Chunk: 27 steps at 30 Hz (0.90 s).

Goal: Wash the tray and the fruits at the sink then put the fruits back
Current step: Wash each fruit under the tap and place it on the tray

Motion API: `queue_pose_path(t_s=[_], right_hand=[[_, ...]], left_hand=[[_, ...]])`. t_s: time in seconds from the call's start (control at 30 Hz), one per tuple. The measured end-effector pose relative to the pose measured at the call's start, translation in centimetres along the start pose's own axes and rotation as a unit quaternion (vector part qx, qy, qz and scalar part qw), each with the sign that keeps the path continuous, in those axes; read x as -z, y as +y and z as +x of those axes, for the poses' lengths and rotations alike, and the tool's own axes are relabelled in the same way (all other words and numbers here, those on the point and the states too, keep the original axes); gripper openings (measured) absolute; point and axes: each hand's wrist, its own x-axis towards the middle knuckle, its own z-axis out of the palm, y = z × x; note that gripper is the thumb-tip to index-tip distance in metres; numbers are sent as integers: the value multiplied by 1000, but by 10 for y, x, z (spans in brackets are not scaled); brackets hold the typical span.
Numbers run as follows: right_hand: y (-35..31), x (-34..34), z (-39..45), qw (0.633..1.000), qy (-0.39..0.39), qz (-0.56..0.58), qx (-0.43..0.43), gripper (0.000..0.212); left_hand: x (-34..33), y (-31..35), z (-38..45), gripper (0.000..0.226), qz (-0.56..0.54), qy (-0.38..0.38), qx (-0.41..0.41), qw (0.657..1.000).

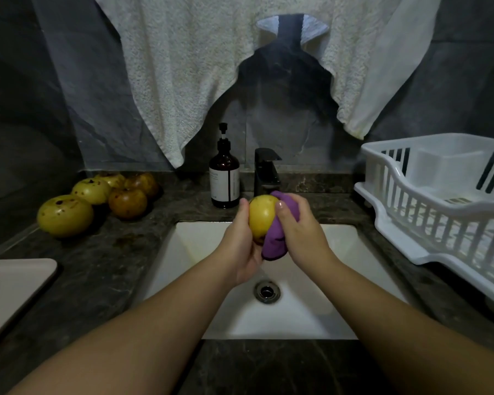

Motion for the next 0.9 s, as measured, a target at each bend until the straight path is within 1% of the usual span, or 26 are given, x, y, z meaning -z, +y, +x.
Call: queue_pose_path(t_s=[0.07,0.13,0.2,0.27,0.33,0.4,0.47,0.53,0.57,0.67,0.73,0.77,0.83,0.87,0.9], right_hand=[[1,-3,-3,998,-1,-62,30,34],[1,-5,-3,996,-3,-76,55,38],[1,-3,0,999,-2,-28,30,32],[0,-2,1,1000,-2,12,-6,30],[2,-4,-1,999,2,-34,7,38],[2,-7,-5,997,2,-72,37,43],[2,-6,-2,998,-4,-45,31,38],[0,-2,1,1000,-5,13,-7,27],[0,-2,1,1000,-7,21,-12,25],[3,-5,-2,998,-3,-53,21,35],[3,-4,-3,996,-1,-75,47,40],[4,-3,-1,998,-3,-56,41,38],[4,0,2,1000,-6,9,0,33],[4,0,2,1000,-9,21,-12,34],[6,-1,1,1000,-12,4,-15,36]], left_hand=[[3,-2,1,75,36,1,14,999],[4,-2,1,71,59,14,-6,998],[4,0,4,64,51,31,-40,997],[3,0,6,67,41,35,-46,997],[2,-1,2,71,56,14,-15,998],[4,-2,1,68,83,3,-13,996],[5,1,0,63,84,7,-41,996],[3,3,0,66,61,5,-46,997],[3,3,0,69,62,1,-37,997],[4,-1,-1,69,106,9,-13,994],[5,0,0,62,117,24,-39,992],[4,1,0,59,109,29,-55,992],[2,2,0,61,90,18,-64,994],[2,0,0,63,97,9,-54,994],[3,-2,0,63,115,3,-43,992]])
